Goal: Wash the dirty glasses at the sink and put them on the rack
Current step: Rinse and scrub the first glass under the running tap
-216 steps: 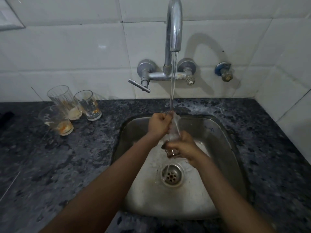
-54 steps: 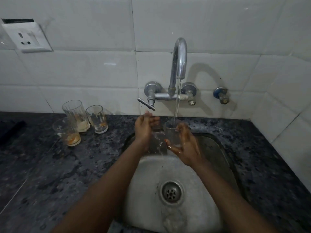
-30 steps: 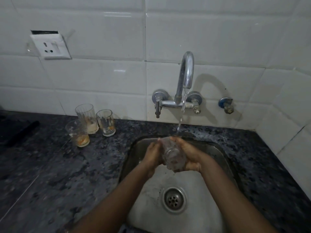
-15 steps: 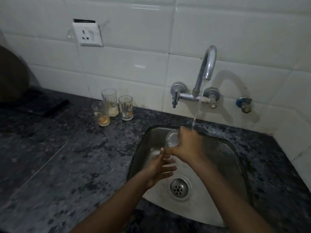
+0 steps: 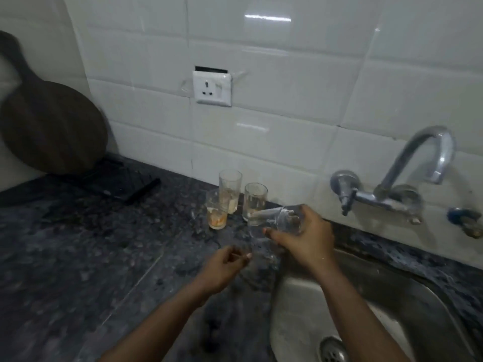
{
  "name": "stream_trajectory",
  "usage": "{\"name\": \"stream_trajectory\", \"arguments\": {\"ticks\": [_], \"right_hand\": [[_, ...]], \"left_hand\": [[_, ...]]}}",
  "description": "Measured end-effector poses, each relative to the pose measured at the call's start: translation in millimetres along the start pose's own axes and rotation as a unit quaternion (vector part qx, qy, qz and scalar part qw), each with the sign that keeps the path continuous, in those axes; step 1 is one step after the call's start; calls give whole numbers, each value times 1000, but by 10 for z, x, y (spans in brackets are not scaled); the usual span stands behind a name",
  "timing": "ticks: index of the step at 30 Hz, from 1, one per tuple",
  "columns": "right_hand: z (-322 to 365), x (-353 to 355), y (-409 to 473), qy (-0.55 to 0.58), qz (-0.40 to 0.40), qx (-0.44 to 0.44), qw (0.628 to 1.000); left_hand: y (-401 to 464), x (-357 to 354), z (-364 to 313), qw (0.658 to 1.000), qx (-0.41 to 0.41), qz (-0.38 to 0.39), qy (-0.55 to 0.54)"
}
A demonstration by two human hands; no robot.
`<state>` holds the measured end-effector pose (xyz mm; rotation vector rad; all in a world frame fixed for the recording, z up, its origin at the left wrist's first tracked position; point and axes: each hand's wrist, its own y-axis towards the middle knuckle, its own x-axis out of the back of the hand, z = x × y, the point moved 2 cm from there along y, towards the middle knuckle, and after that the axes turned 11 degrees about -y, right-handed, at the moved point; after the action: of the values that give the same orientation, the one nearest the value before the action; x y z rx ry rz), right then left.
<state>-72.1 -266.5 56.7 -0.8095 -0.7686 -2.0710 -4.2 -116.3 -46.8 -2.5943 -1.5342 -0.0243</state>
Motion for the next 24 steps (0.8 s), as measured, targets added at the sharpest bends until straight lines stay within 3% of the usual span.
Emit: {"name": "stream_trajectory", "arguments": {"ticks": [7, 13, 24], "right_hand": [[1328, -1465, 577, 203, 41, 31, 978], [2286, -2454, 1007, 176, 60, 62, 981], [3283, -3532, 1646, -15, 123, 165, 979]], "left_hand": [[122, 2109, 106, 971, -13, -209, 116], [276, 3476, 379, 924, -21, -344, 167], [740, 4281, 881, 908, -60, -324, 257]]}}
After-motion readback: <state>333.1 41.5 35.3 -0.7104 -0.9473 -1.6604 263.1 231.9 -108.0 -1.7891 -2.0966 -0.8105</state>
